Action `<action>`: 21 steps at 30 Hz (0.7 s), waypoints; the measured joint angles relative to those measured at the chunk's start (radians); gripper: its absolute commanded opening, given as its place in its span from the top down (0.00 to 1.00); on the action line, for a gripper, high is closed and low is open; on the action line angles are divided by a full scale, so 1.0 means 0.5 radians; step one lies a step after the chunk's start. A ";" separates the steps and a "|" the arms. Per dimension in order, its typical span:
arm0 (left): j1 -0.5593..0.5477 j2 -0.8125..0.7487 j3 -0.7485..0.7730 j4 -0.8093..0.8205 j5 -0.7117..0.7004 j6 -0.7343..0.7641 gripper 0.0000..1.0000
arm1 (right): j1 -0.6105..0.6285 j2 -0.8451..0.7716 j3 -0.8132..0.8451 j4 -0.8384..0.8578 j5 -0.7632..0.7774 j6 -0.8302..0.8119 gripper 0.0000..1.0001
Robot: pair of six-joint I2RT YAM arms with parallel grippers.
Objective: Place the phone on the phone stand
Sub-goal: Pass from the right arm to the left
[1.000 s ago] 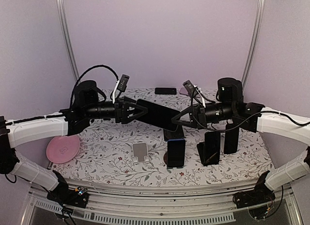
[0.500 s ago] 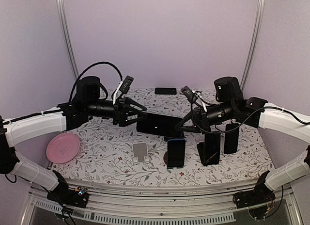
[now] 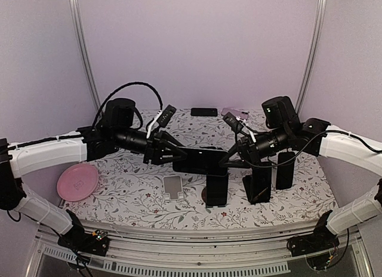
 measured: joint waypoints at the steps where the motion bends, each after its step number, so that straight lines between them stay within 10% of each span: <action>1: -0.002 0.008 0.001 -0.007 0.002 0.001 0.66 | 0.000 0.000 0.001 -0.011 0.001 -0.004 0.97; 10: -0.028 0.056 0.014 -0.067 0.027 0.055 0.98 | 0.002 0.005 0.014 -0.057 0.012 -0.046 0.98; 15: -0.031 0.060 0.015 -0.077 0.109 0.041 1.00 | 0.001 0.014 0.027 -0.092 0.008 -0.108 0.97; 21: -0.035 0.050 -0.055 0.050 0.119 -0.039 1.00 | 0.000 0.024 0.035 -0.071 0.045 -0.081 0.69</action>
